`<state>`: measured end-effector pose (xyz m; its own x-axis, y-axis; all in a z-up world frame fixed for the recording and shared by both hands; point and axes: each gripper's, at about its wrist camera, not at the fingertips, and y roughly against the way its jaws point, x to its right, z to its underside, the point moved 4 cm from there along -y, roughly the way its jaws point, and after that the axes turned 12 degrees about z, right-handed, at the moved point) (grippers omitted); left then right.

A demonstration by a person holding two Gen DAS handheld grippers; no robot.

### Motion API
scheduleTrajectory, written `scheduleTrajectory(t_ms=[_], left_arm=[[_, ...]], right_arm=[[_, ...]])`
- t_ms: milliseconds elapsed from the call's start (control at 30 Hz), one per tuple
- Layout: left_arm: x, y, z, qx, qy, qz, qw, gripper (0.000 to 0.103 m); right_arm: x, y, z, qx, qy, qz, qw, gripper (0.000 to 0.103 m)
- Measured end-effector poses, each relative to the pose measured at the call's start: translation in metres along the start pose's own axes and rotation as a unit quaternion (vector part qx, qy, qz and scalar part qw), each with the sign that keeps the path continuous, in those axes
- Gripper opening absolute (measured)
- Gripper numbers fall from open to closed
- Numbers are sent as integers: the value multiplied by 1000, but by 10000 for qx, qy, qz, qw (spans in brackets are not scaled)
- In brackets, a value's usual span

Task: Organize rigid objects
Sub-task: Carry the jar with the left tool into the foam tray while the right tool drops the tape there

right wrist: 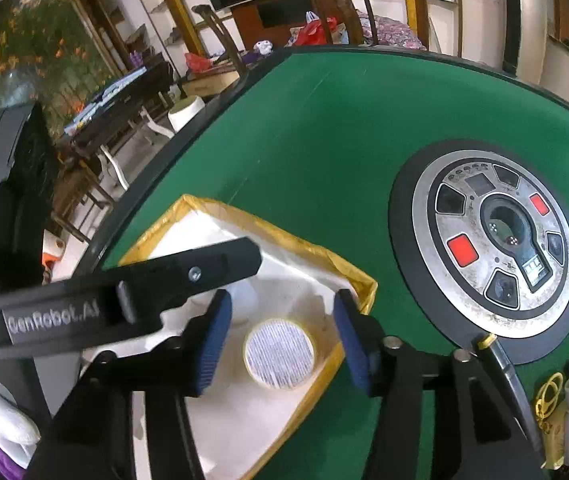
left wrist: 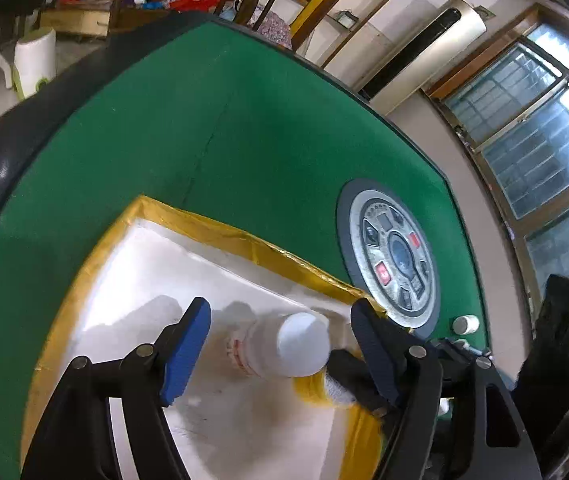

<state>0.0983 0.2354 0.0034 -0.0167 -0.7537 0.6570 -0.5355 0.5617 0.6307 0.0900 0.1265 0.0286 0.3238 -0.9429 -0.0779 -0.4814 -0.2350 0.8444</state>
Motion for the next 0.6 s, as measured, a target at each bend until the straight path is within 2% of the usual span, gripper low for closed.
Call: scheduleTrajectory(t_ms=[133, 200, 267, 333, 433, 467, 600], left_arm=[[-4, 29, 16, 378, 282, 43, 9989, 80], [-1, 38, 35, 613, 408, 219, 9970, 93], [4, 39, 53, 718, 351, 53, 9968, 95], [12, 30, 66, 593, 94, -93, 9982, 95], [16, 8, 85, 76, 63, -367, 9993, 95], [19, 7, 90, 108, -1, -467, 9989, 96], [28, 8, 109, -48, -10, -377, 9993, 96]], right_arm=[[8, 21, 2, 203, -160, 34, 9997, 58], [20, 39, 9, 442, -254, 21, 9987, 63], [33, 53, 20, 567, -360, 80, 9977, 66], [41, 59, 29, 586, -467, 48, 9972, 66], [62, 74, 49, 610, -760, 7, 9952, 66], [68, 79, 55, 623, -843, -8, 9945, 66], [92, 92, 81, 740, -1055, 95, 9916, 66]])
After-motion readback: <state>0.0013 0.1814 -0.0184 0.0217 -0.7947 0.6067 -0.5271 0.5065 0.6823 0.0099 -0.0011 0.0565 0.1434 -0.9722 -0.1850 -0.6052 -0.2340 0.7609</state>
